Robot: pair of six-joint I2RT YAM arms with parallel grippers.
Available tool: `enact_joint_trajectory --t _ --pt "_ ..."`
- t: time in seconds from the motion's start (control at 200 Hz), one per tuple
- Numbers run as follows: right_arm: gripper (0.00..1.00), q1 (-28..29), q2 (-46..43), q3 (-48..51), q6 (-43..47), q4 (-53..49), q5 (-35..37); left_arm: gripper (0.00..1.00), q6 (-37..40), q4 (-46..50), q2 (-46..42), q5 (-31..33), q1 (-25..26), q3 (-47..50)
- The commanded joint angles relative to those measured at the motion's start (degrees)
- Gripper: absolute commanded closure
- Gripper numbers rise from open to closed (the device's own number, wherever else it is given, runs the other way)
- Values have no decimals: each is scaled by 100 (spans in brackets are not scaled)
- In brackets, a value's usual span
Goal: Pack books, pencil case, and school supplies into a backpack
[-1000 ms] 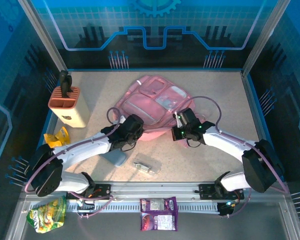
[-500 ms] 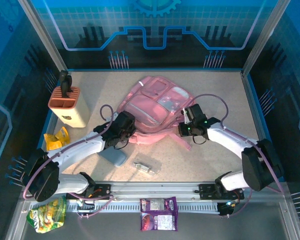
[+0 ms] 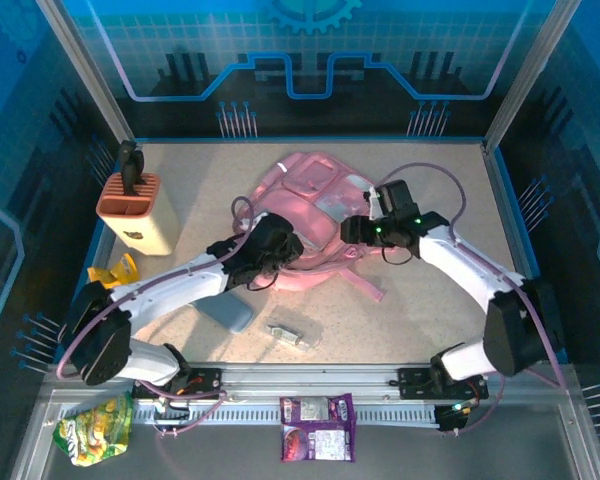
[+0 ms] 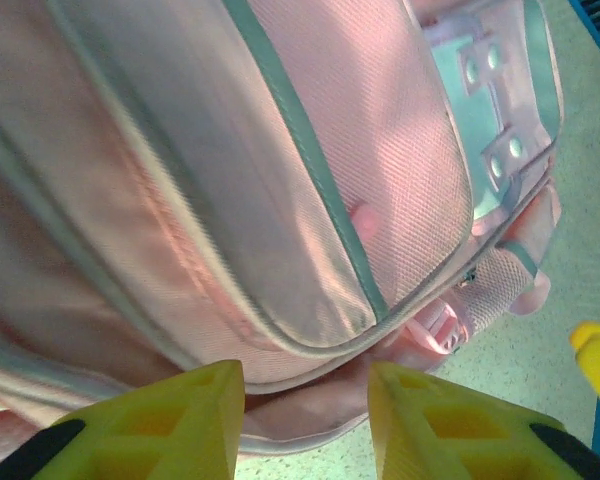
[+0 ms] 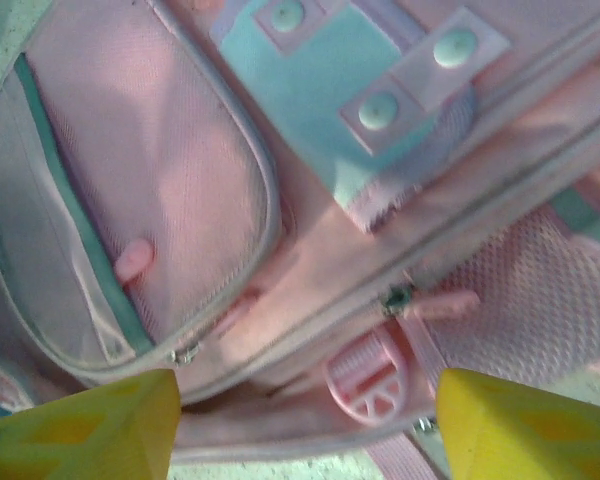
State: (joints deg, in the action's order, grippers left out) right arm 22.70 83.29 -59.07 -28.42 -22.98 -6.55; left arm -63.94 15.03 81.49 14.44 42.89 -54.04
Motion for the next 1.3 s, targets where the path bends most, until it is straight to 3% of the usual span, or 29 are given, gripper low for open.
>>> enact_joint_trajectory --t 0.0,0.185,0.385,0.8,1.041,1.296 --pt "29 -140 442 -247 -222 117 -132 62 170 -330 394 -304 138 -276" --pt "30 -187 1063 -315 -277 455 -168 61 172 -326 1051 -413 99 -552" --pt "33 -122 1216 359 -462 1005 -202 61 268 -528 1404 -429 -177 -435" --pt "38 1026 476 1543 -1410 1653 -67 57 1064 -863 1371 -502 -955 -230" --pt "30 269 -182 1164 -1579 1050 -218 48 887 -826 770 -568 -833 88" --pt "38 -237 24 1161 -2314 1367 -383 45 700 -696 687 -469 -267 -61"
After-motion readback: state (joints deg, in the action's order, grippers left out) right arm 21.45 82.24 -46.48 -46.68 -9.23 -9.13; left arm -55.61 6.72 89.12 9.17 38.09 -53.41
